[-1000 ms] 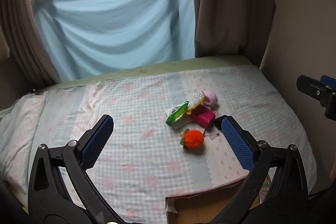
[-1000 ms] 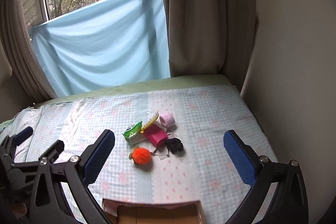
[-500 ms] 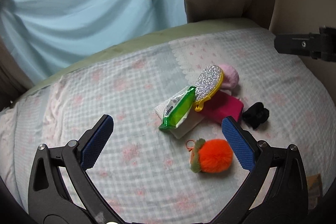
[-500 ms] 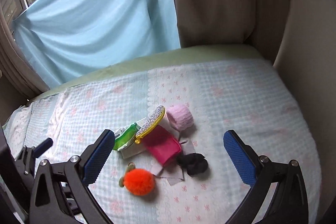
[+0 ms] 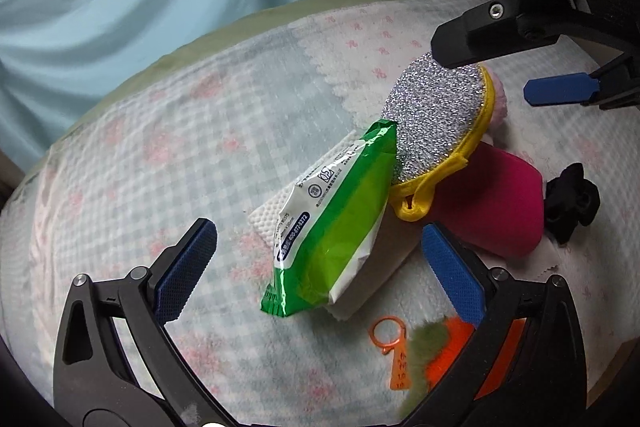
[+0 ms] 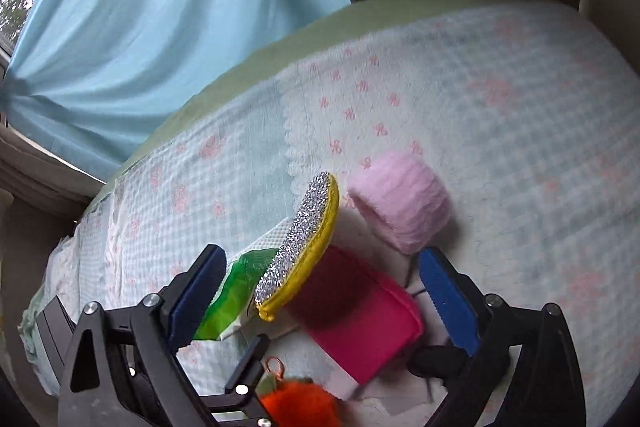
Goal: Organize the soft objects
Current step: 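Grasp the green wipe pack with left tool while right tool grasps the silver sponge, then lift the wipe pack and sponge and carry both over the cardboard box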
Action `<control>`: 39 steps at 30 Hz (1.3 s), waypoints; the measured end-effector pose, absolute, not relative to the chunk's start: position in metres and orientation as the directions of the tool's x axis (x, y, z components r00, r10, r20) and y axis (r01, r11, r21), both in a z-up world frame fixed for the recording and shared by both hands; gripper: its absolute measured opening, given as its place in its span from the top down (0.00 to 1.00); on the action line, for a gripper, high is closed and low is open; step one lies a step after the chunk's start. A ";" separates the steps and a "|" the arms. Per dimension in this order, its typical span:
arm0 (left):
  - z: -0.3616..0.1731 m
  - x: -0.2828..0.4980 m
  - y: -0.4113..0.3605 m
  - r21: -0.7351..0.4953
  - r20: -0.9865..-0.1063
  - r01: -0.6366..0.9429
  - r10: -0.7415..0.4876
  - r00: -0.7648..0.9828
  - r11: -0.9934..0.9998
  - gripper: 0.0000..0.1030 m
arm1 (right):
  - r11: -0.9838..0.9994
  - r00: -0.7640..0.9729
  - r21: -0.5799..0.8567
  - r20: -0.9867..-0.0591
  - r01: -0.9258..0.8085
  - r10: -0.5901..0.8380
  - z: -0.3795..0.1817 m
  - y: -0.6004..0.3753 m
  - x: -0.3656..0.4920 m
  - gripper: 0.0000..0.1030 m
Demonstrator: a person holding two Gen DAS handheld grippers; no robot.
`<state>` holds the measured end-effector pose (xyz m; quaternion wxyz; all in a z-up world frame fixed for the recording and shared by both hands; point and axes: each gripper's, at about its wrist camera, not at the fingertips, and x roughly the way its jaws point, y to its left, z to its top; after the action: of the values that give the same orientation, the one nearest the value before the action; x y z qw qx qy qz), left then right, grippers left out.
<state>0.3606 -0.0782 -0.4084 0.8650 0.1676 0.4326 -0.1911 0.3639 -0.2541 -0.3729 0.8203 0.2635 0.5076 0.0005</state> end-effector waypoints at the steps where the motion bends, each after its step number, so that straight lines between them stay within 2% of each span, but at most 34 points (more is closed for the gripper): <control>1: -0.412 0.363 -0.078 0.125 -0.812 0.476 -0.186 0.553 0.870 0.04 | 0.854 0.478 0.443 -0.833 0.273 0.279 -0.378 -0.252 0.368 0.11; 3: -0.417 0.369 -0.078 0.118 -0.813 0.478 -0.192 0.550 0.870 0.13 | 0.845 0.468 0.456 -0.833 0.280 0.295 -0.386 -0.248 0.375 0.19; 5: -0.422 0.374 -0.078 0.101 -0.818 0.487 -0.206 0.537 0.868 0.31 | 0.840 0.463 0.460 -0.835 0.289 0.298 -0.391 -0.246 0.382 0.25; 8: -0.426 0.378 -0.079 0.116 -0.821 0.497 -0.198 0.535 0.860 0.47 | 0.827 0.457 0.464 -0.839 0.316 0.296 -0.398 -0.246 0.392 0.37; 10: -0.428 0.379 -0.079 0.103 -0.826 0.514 -0.214 0.522 0.852 0.53 | 0.818 0.450 0.470 -0.841 0.331 0.301 -0.402 -0.247 0.396 0.47; 12: -0.429 0.379 -0.080 0.105 -0.829 0.524 -0.217 0.516 0.845 0.55 | 0.812 0.438 0.475 -0.844 0.339 0.310 -0.405 -0.245 0.398 0.64; 13: -0.429 0.378 -0.080 0.111 -0.827 0.529 -0.217 0.519 0.842 0.60 | 0.810 0.434 0.477 -0.844 0.341 0.315 -0.407 -0.244 0.399 0.69; 15: -0.428 0.377 -0.079 0.102 -0.829 0.537 -0.227 0.511 0.838 0.63 | 0.810 0.430 0.476 -0.846 0.343 0.315 -0.408 -0.242 0.400 0.77; 20: -0.423 0.373 -0.071 0.074 -0.829 0.545 -0.253 0.499 0.835 0.66 | 0.818 0.441 0.471 -0.843 0.331 0.307 -0.404 -0.240 0.398 0.82; 27: -0.402 0.366 -0.061 0.056 -0.814 0.527 -0.267 0.516 0.848 0.66 | 0.822 0.465 0.473 -0.833 0.318 0.299 -0.386 -0.241 0.389 0.84; 39: -0.313 0.337 -0.050 0.037 -0.772 0.510 -0.299 0.561 0.859 0.66 | 0.837 0.541 0.473 -0.796 0.274 0.272 -0.293 -0.248 0.349 0.85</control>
<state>0.3374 -0.0495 -0.3130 0.8739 0.1294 0.4073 -0.2316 0.3493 -0.2476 -0.2934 0.8302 0.2851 0.4791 -0.0005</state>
